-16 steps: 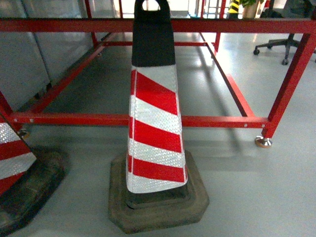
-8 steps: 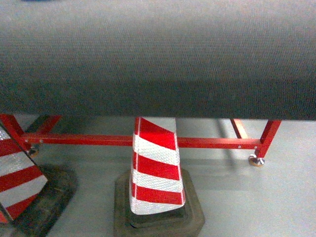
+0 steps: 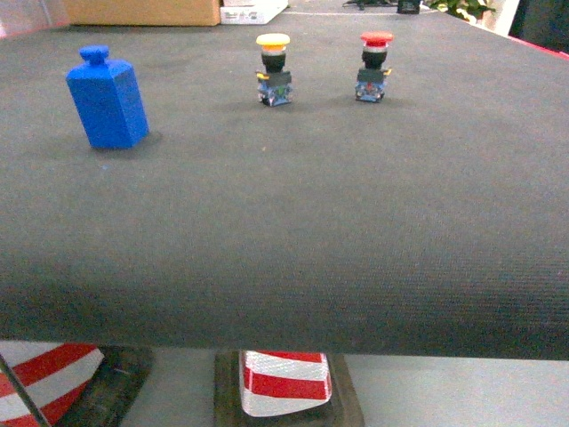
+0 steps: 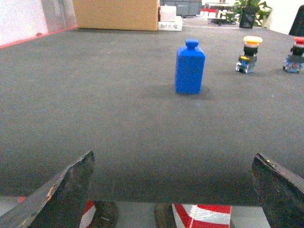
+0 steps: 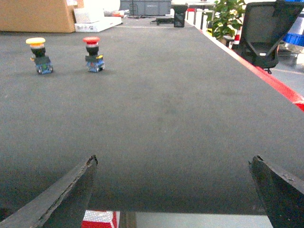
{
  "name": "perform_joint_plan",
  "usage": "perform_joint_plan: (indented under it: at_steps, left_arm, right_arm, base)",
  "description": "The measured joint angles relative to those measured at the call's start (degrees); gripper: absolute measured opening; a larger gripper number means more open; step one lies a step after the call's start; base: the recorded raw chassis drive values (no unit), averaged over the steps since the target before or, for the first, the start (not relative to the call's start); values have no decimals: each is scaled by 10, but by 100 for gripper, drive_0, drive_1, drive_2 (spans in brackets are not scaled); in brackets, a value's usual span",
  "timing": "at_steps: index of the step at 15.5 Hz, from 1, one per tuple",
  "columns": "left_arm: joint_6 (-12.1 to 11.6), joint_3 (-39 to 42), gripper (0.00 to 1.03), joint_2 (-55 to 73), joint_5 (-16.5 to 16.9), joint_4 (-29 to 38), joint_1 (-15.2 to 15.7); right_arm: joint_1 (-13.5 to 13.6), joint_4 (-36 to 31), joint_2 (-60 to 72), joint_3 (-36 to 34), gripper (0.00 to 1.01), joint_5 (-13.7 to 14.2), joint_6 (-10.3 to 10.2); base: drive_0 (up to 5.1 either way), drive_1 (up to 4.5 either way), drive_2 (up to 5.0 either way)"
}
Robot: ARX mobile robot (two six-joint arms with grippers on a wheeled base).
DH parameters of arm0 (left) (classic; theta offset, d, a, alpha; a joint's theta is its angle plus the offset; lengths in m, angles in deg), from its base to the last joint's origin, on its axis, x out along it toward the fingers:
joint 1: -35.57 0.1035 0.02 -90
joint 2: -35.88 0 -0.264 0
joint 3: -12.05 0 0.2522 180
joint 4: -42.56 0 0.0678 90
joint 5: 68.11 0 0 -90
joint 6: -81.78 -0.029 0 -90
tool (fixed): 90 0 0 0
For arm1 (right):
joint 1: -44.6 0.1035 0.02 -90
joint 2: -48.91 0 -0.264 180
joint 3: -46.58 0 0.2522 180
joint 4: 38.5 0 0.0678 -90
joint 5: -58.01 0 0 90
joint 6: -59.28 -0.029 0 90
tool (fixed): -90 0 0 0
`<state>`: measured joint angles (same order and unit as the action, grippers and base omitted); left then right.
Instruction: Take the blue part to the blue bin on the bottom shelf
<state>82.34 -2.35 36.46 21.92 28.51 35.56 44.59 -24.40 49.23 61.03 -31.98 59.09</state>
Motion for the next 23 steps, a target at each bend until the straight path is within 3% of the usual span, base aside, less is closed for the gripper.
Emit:
perform_joint_plan:
  at_steps: [19,20,21,22,23]
  left_arm:
    - [0,0,98,0,0,0,0]
    - [9,-8,98,7,-23,-32,-9]
    - [27,-24,98,39,-73,-72,-34]
    - [46,-34,98,101,-127,-63,-59]
    - [56,-32,98,177,-154,-2,-73]
  right_arm:
    - [0,-1,0,0,98,0,0]
    - [0,-1,0,0,98,0,0]
    - [0,0,0,0,98,1,0]
    - [0,0,0,0,98,-1,1]
    - [0,-1,0,0,98,0,0]
  base:
    - [0,0,0]
    - [0,0,0]
    - [0,0,0]
    - [0,0,0]
    - [0,0,0]
